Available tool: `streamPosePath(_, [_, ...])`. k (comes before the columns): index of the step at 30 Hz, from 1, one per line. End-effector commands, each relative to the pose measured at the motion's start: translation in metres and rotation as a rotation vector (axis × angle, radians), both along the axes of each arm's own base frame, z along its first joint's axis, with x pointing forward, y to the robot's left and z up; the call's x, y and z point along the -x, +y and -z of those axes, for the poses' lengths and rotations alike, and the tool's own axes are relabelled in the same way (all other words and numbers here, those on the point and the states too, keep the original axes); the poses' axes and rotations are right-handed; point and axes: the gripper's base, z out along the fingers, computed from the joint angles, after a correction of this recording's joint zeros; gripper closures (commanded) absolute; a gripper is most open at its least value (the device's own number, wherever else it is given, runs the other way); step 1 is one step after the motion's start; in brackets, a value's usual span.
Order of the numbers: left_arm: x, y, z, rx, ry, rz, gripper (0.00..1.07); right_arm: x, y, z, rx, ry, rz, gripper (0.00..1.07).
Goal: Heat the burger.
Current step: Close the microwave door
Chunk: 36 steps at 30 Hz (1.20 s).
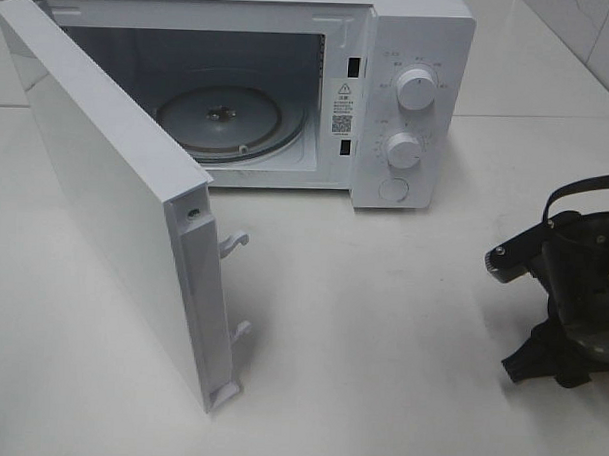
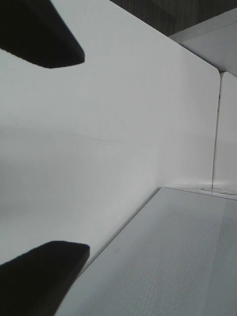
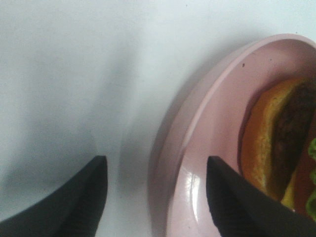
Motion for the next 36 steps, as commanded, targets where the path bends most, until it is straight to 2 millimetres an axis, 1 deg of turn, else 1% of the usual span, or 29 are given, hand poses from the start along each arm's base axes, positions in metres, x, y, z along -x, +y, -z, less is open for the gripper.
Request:
streamPosePath(1, [0.002,0.000,0.001,0.000,-0.017,0.005,0.20,-0.001,-0.002,-0.008,0.009,-0.013,-0.004,0.48])
streamPosePath(2, [0.002,0.000,0.001,0.000,-0.017,0.005,0.20,0.000,-0.002,-0.019,-0.013,-0.045,0.000,0.48])
streamPosePath(3, [0.002,0.000,0.001,0.000,-0.017,0.005,0.20,0.000,-0.002,-0.019,-0.013,-0.045,0.000,0.48])
streamPosePath(4, [0.002,0.000,0.001,0.000,-0.017,0.005,0.20,0.002,-0.002,-0.029,-0.050,-0.070,0.002,0.47])
streamPosePath(6, [0.002,0.000,0.001,0.000,-0.017,0.005,0.20,0.003,-0.002,-0.033,-0.069,-0.075,0.002,0.47])
streamPosePath(8, [0.002,0.000,0.001,0.000,-0.017,0.005,0.20,0.011,-0.002,-0.051,-0.142,-0.092,-0.002,0.43])
streamPosePath(11, [0.002,0.000,0.001,0.000,-0.017,0.005,0.20,0.013,-0.002,-0.055,-0.156,-0.096,-0.006,0.41])
streamPosePath(13, [0.002,0.000,0.001,0.000,-0.017,0.005,0.20,0.023,-0.002,-0.072,-0.238,-0.096,-0.024,0.37])
streamPosePath(15, [0.002,0.000,0.001,0.000,-0.017,0.005,0.20,0.026,-0.002,-0.075,-0.251,-0.093,-0.036,0.37])
streamPosePath(16, [0.002,0.000,0.001,0.000,-0.017,0.005,0.20,0.031,-0.001,-0.082,-0.286,-0.089,-0.062,0.35])
streamPosePath(18, [0.002,0.000,0.001,0.000,-0.017,0.005,0.20,0.034,-0.001,-0.086,-0.308,-0.086,-0.077,0.34])
streamPosePath(19, [0.002,0.000,0.001,0.000,-0.017,0.005,0.20,0.040,0.000,-0.093,-0.351,-0.076,-0.114,0.33])
streamPosePath(22, [0.002,0.000,0.001,0.000,-0.017,0.005,0.20,0.044,0.000,-0.096,-0.375,-0.066,-0.133,0.32])
streamPosePath(24, [0.002,0.000,0.001,0.000,-0.017,0.005,0.20,0.057,0.003,-0.106,-0.464,-0.035,-0.209,0.31])
streamPosePath(25, [0.002,0.000,0.001,0.000,-0.017,0.005,0.20,0.057,0.003,-0.106,-0.464,-0.035,-0.209,0.31])
streamPosePath(26, [0.002,0.000,0.001,0.000,-0.017,0.005,0.20,0.063,0.004,-0.112,-0.499,-0.036,-0.255,0.31])
streamPosePath(27, [0.002,0.000,0.001,0.000,-0.017,0.005,0.20,0.063,0.004,-0.112,-0.499,-0.036,-0.255,0.31])
streamPosePath(29, [0.002,0.000,0.001,0.000,-0.017,0.005,0.20,0.073,0.003,-0.120,-0.542,-0.036,-0.288,0.31])
streamPosePath(30, [0.002,0.000,0.001,0.000,-0.017,0.005,0.20,0.073,0.003,-0.120,-0.542,-0.036,-0.288,0.31])
streamPosePath(32, [0.002,0.000,0.001,0.000,-0.017,0.005,0.20,0.081,-0.001,-0.128,-0.566,-0.049,-0.293,0.31])
streamPosePath(35, [0.002,0.000,0.001,0.000,-0.017,0.005,0.20,0.084,-0.002,-0.132,-0.574,-0.053,-0.290,0.31])
streamPosePath(36, [0.002,0.000,0.001,0.000,-0.017,0.005,0.20,0.089,-0.005,-0.141,-0.577,-0.063,-0.290,0.31])
